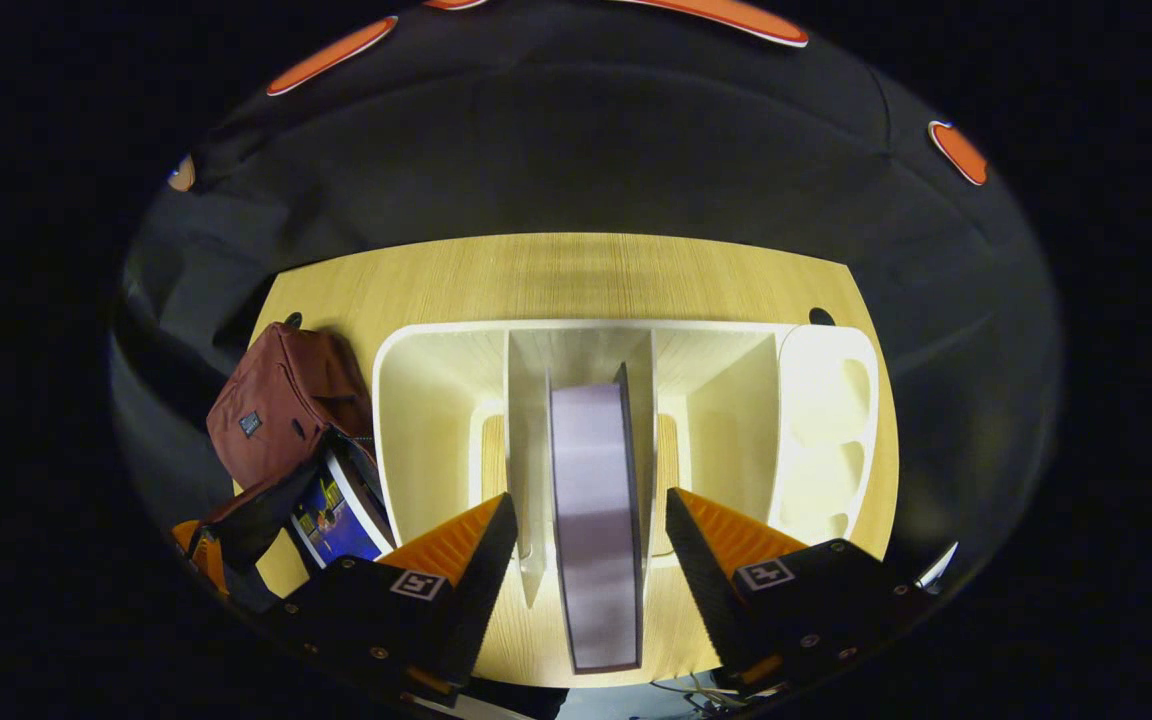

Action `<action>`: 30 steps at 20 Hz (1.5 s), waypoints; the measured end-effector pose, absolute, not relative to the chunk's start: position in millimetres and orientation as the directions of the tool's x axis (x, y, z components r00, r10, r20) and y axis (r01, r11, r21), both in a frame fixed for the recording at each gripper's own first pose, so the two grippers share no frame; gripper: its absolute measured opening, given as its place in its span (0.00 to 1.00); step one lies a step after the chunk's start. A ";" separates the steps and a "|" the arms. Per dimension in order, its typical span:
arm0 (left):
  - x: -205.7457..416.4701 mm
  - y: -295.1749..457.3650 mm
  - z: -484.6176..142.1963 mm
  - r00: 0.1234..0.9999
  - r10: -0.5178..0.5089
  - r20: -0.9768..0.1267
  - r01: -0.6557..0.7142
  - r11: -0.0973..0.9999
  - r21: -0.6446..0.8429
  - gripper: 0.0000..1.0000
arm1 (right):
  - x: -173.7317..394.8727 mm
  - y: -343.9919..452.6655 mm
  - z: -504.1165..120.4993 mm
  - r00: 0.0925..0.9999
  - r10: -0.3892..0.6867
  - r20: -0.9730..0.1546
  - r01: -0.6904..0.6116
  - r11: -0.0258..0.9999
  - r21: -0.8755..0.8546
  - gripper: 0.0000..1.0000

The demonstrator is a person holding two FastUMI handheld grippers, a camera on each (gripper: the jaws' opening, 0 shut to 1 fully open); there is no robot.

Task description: Open the schoolbag, grab two books from the bookshelf and put them into the schoolbag.

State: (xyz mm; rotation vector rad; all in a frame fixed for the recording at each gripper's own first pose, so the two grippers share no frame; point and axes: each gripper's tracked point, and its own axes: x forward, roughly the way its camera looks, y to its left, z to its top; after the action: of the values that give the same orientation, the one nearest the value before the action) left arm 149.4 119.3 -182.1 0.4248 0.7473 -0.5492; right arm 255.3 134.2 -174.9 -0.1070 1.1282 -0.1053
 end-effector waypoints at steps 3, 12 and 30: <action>149.8 118.7 -183.0 0.601 -0.314 -0.735 0.607 0.778 0.164 0.01 | 259.2 127.8 -180.1 0.422 -0.156 -0.893 0.049 0.988 -0.150 0.66; 150.0 115.7 -187.2 0.585 -0.328 -0.742 0.613 0.777 0.140 0.01 | 249.4 134.6 -114.1 0.504 -0.142 -0.852 0.091 0.990 -0.111 0.36; 158.3 115.5 -180.9 0.560 -0.353 -0.750 0.643 0.755 0.125 0.01 | 70.0 194.7 19.1 0.818 0.190 -0.543 0.078 0.899 0.432 0.35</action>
State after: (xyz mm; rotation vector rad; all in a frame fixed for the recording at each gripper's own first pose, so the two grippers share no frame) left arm 158.3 115.5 -180.9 0.4125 0.7746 -0.6071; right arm 70.0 194.7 19.1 0.4573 0.6154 0.0620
